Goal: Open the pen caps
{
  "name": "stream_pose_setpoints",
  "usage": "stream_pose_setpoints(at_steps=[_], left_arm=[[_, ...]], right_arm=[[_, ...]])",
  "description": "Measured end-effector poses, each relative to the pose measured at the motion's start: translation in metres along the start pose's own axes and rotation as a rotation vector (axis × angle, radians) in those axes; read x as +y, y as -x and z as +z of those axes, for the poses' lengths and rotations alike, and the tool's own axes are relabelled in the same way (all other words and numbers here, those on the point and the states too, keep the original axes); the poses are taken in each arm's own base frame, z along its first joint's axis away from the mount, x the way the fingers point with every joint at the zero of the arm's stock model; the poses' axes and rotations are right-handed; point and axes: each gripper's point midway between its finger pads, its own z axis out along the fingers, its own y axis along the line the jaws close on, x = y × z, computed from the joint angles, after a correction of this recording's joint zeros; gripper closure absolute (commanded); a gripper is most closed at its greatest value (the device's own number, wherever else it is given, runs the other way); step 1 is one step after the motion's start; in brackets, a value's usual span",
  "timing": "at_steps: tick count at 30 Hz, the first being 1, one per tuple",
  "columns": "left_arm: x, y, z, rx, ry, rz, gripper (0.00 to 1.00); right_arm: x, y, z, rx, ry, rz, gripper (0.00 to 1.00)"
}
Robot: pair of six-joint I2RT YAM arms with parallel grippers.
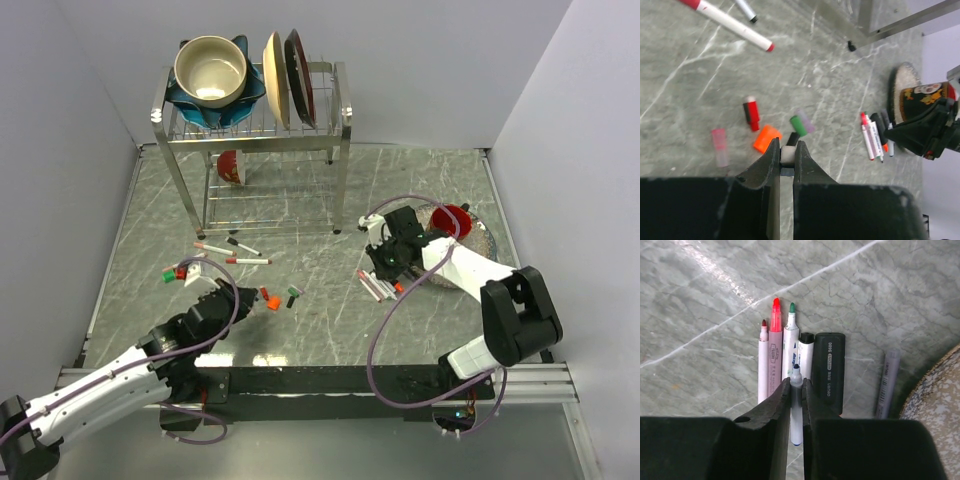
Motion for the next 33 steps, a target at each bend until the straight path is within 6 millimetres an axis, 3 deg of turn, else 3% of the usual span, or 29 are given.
stream_pose_setpoints(at_steps=[10,18,28,33], left_arm=[[0.01,-0.006,-0.001,0.02,0.024,-0.005,0.97],[0.014,-0.01,-0.001,0.037,0.039,-0.013,0.89],[0.046,-0.028,0.003,0.099,0.19,0.058,0.83],[0.047,-0.03,0.007,0.114,0.243,0.096,0.79]], right_arm=[[-0.005,-0.012,0.009,0.058,-0.019,0.01,0.68],[-0.006,-0.007,0.006,0.052,-0.023,0.005,0.65],[0.007,0.019,-0.033,-0.084,0.047,-0.069,0.63],[0.009,0.021,-0.037,-0.099,0.068,-0.072,0.63]])
